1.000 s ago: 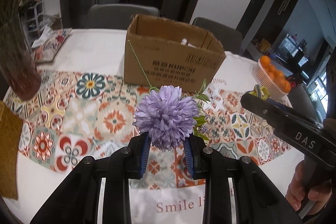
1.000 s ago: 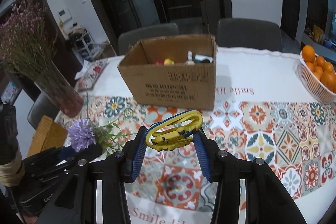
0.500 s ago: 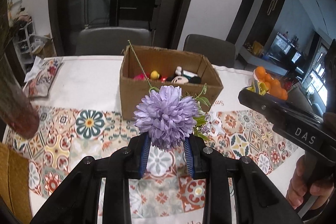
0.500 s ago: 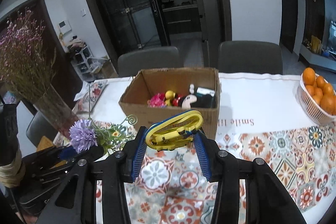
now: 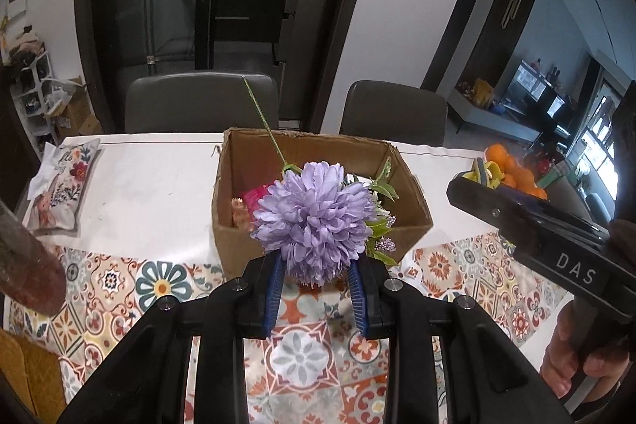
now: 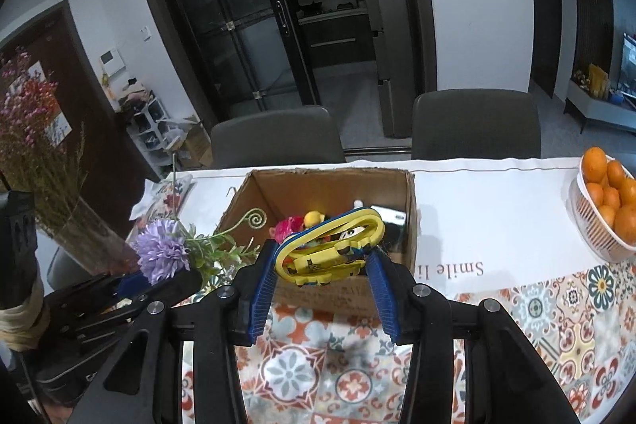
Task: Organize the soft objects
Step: 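Carry the purple pompom with left tool while right tool carries the ring toy to the box, then open left tool over the box while right tool releases the yellow ring toy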
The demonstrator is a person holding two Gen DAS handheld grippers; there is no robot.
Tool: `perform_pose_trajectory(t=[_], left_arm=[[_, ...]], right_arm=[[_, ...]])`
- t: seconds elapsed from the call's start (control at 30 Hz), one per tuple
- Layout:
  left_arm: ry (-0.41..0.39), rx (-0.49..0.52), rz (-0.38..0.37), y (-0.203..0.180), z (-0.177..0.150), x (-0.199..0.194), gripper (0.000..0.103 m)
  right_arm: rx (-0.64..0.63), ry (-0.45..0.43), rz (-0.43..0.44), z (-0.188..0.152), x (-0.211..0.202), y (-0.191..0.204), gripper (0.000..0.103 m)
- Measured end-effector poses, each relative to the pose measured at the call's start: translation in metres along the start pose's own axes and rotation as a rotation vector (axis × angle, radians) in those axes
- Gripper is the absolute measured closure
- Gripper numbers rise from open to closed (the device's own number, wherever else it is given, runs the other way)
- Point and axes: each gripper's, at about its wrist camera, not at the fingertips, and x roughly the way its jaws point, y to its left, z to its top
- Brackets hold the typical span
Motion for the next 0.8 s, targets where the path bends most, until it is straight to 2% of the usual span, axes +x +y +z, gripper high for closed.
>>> perform_pose_trajectory(t=[0.37, 0.6, 0.73, 0.8], left_arm=[[0.058, -0.011, 0.002, 0.003, 0.036, 0.042, 0.073], [0.123, -0.033, -0.021, 0.002, 0.047, 0.073, 0.073], [0.164, -0.012, -0.013, 0.001, 0.05, 0.088, 0.066], [0.181, -0.002, -0.008, 0.0, 0.051, 0.094, 0.061]], right_arm=[[0.043, 0.099, 0.026, 0.029, 0.048, -0.019, 0.057], [0.081, 0.178, 0.056, 0.037, 0.082, -0.031, 0.057], [0.101, 0.204, 0.069, 0.039, 0.097, -0.035, 0.056], [0.105, 0.22, 0.075, 0.039, 0.103, -0.036, 0.051]])
